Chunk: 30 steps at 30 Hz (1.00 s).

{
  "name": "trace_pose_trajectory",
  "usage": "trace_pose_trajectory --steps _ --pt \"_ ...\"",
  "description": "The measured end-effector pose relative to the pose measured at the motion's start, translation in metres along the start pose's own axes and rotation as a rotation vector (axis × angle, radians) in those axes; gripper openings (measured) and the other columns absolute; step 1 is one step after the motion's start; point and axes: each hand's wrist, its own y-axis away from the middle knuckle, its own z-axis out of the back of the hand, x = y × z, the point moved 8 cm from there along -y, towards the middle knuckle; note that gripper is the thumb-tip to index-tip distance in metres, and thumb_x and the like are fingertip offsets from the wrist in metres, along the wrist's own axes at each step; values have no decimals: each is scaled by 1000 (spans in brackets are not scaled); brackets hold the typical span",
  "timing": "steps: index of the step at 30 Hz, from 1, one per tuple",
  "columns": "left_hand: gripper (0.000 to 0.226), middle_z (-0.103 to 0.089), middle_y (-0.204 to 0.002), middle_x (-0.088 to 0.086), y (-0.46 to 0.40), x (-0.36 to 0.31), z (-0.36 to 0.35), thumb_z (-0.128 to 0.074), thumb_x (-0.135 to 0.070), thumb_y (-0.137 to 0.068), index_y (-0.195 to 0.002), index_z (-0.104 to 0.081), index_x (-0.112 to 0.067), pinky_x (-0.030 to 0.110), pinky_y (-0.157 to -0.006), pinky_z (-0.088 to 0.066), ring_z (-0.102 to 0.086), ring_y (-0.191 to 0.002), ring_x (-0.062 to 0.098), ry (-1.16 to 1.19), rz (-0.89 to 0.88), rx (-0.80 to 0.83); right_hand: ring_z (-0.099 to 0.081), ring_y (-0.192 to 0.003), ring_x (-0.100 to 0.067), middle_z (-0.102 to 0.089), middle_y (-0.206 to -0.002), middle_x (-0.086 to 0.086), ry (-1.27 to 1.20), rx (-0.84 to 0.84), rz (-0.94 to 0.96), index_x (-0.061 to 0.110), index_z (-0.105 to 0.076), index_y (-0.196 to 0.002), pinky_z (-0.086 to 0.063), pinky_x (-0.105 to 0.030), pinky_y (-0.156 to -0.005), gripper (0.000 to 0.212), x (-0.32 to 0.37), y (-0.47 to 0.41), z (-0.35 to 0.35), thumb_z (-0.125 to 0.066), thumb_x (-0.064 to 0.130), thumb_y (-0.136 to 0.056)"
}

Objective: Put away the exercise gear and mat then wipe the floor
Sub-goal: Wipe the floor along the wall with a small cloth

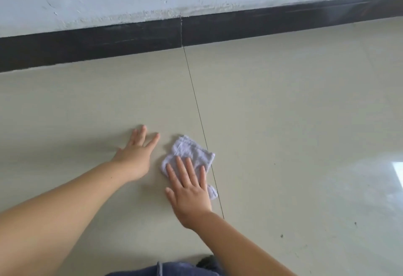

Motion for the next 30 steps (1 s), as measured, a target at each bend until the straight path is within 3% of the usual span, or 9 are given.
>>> trace_pose_trajectory --steps 3,6,9,12,15,19,23,25,30 --pt "74 25 -156 5 -1 1 4 -34 -3 -94 -151 2 -33 51 -116 -16 15 -146 24 -14 12 18 -4 -148 -21 -6 -160 3 45 -27 45 28 -19 -151 4 -43 -116 61 -58 -4 25 0 46 -96" --pt "73 25 -156 4 8 -6 5 -32 -4 -95 -150 5 -35 52 -117 -12 12 -147 25 -67 36 39 15 -146 -16 11 -160 1 -115 -218 -501 29 1 -152 10 -46 -117 58 -212 17 71 -10 44 -97" --pt "77 26 -156 4 15 -24 3 -33 -2 -94 -150 7 -36 51 -116 -10 13 -146 25 -129 -14 1 13 -147 -19 11 -160 -1 -307 -175 -853 27 0 -152 6 -51 -117 55 -290 55 89 -20 37 -102" --pt "79 25 -156 3 18 -48 -6 -34 0 -92 -150 6 -35 50 -117 -11 13 -147 26 -113 -39 -11 18 -146 -20 15 -159 -2 -324 -179 -833 27 3 -152 13 -51 -116 56 -245 50 71 -18 40 -102" --pt "79 23 -157 4 22 -65 -9 -34 -1 -92 -150 10 -33 50 -116 -13 12 -147 27 -28 27 -41 29 -141 -18 23 -156 1 -177 -156 -487 30 10 -150 26 -45 -111 59 -121 35 28 -4 47 -95" --pt "75 21 -158 5 21 -82 2 -34 -7 -94 -150 11 -30 51 -115 -15 10 -147 27 -8 14 -82 -9 -147 -20 -23 -157 -1 -44 -64 -132 27 -27 -148 -13 -54 -117 53 -31 46 -11 -16 46 -99" --pt "67 20 -158 7 11 -98 13 -33 -26 -100 -150 10 -32 53 -115 -17 10 -147 29 -56 -65 -69 0 -145 -18 -10 -159 2 44 -4 -122 28 -20 -150 -6 -48 -115 61 -127 47 20 3 48 -98" --pt "68 22 -157 7 4 -110 19 -33 -35 -100 -149 14 -32 55 -115 -14 13 -146 31 -85 -53 -96 22 -141 -11 16 -156 7 -31 -110 -340 30 1 -151 4 -48 -118 66 -212 53 49 5 54 -90" --pt "93 32 -153 9 -9 -125 33 -43 -54 -93 -146 26 -23 62 -112 -11 20 -144 32 -39 75 -210 13 -147 -19 10 -160 2 -296 -140 -797 28 -2 -152 4 -51 -117 55 -331 53 107 -20 40 -102"
